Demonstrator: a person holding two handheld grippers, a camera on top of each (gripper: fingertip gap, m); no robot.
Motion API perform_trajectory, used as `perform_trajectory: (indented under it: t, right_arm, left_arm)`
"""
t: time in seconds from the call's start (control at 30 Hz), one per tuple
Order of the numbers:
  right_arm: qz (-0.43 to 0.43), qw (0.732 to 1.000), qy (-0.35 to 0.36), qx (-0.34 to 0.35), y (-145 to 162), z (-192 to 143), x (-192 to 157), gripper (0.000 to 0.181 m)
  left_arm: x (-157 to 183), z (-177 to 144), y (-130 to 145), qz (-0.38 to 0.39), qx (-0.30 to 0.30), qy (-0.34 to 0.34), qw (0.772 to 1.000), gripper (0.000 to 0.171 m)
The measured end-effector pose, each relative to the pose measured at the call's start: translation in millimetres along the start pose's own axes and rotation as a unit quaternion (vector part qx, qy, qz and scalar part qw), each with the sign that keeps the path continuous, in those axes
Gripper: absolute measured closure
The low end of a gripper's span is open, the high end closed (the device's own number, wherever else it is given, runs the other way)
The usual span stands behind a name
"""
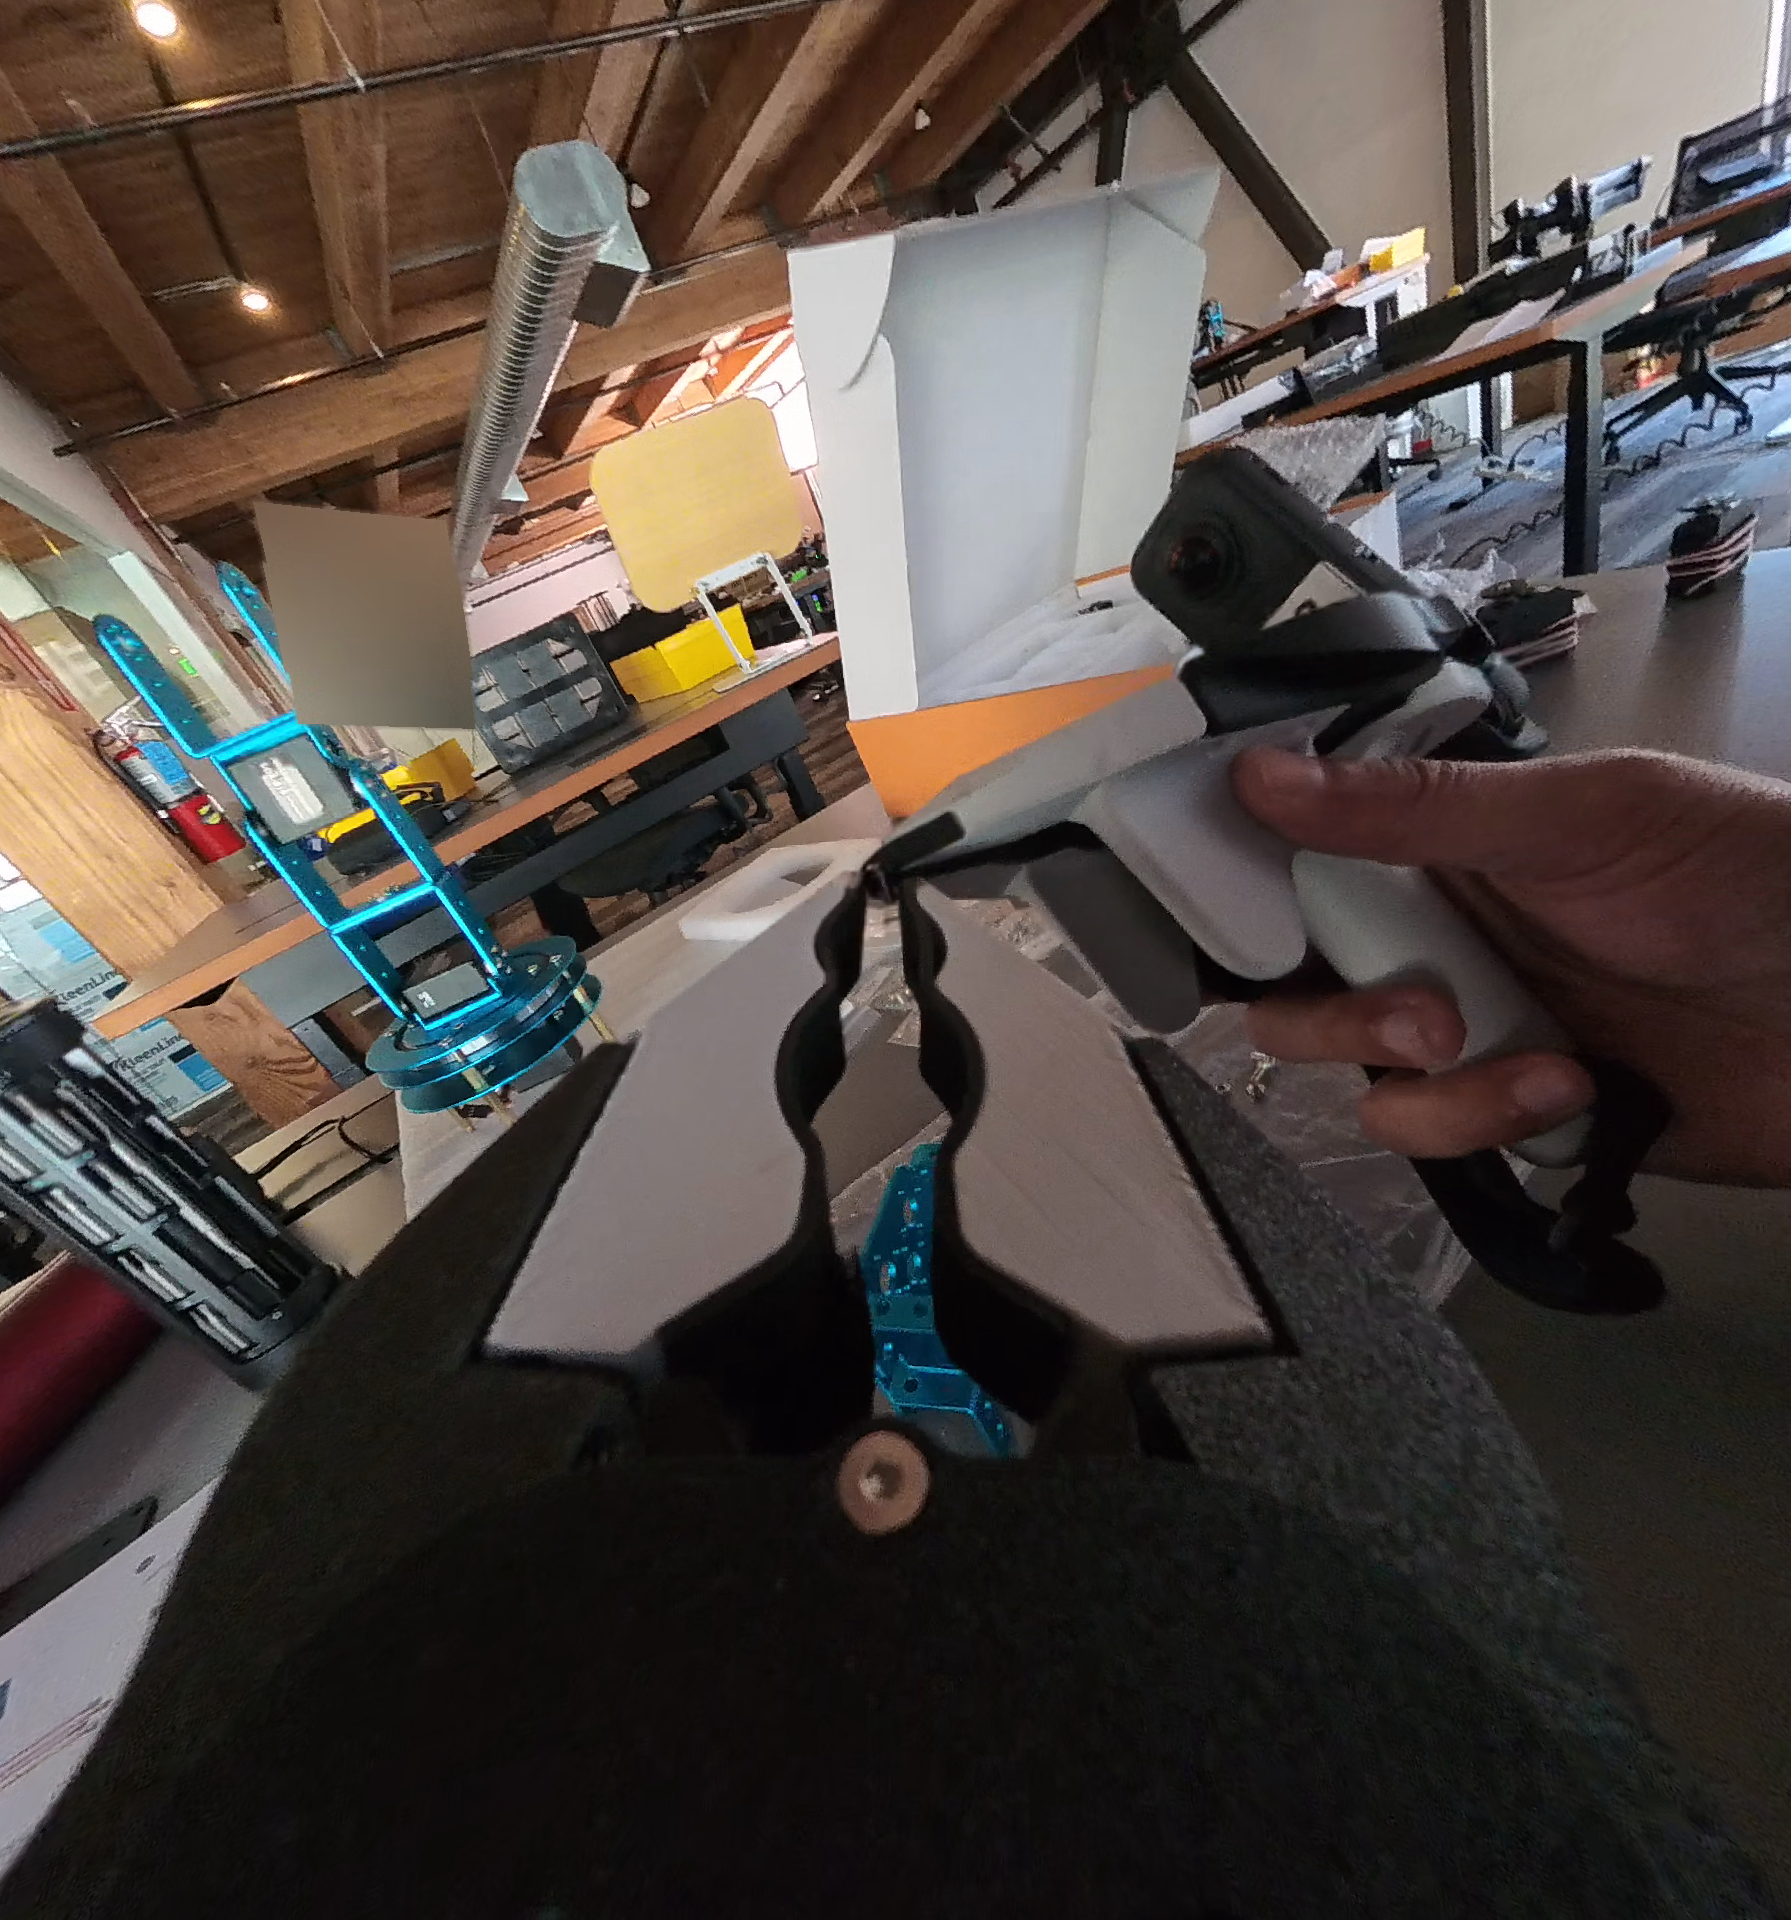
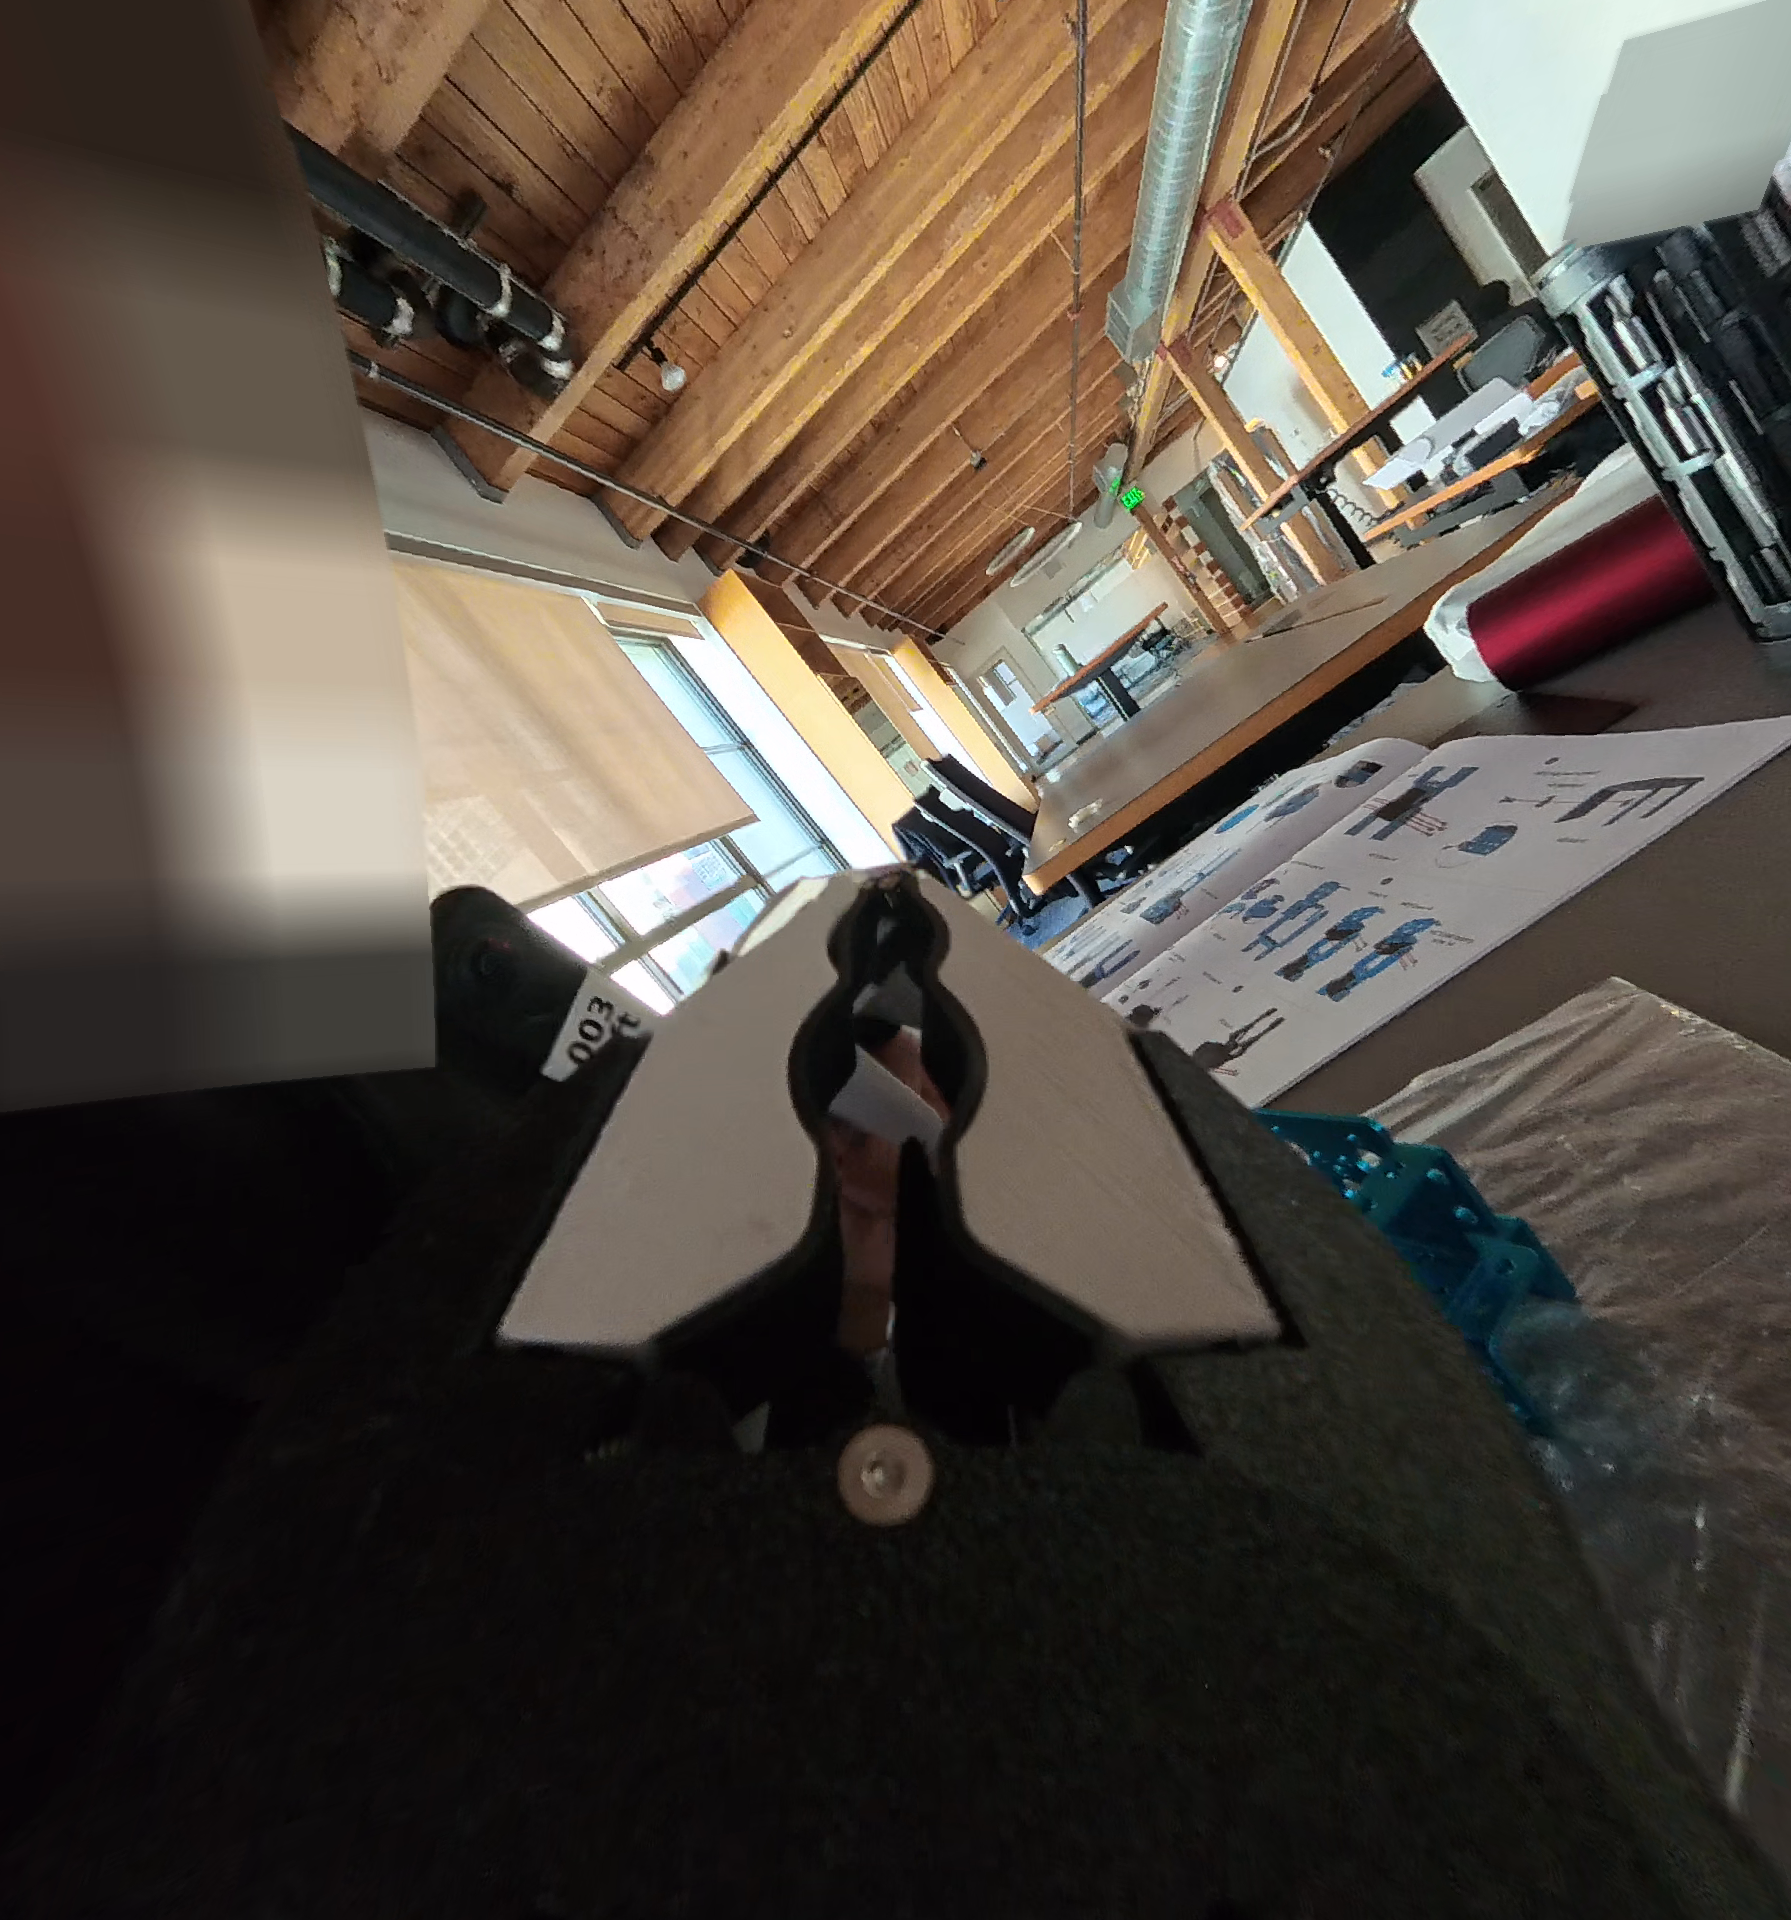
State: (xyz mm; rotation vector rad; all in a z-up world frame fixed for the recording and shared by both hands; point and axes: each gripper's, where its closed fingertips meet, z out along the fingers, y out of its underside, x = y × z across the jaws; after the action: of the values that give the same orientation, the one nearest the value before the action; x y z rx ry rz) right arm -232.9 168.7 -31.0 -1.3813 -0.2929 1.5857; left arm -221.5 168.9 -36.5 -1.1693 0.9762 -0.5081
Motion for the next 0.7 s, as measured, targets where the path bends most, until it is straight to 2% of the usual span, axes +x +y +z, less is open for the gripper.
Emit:
perform_trajectory:
  t: [0.27, 0.4, 0.5, 0.7]
  right_arm:
    - [-0.003, 1.000, 0.013, -0.017, 2.8, -6.8, 7.5, 0.178]
    - [-0.040, 0.996, 0.048, -0.066, 9.8, -10.5, 13.7, 0.178]
    - [-0.093, 0.984, 0.091, -0.119, 16.7, -13.0, 19.1, 0.178]
    - [-0.140, 0.956, 0.160, -0.203, 29.3, -16.4, 32.4, 0.177]
  left_arm:
    - [4.0, 4.3, 9.4, 0.067, -0.025, 0.026, 0.997, 0.169]
    - [8.0, 4.1, 18.8, 0.132, -0.040, 0.055, 0.989, 0.169]
    - [10.8, 3.0, 27.0, 0.208, -0.057, 0.067, 0.974, 0.170]
    - [13.2, 1.6, 43.8, 0.369, -0.075, 0.074, 0.924, 0.170]
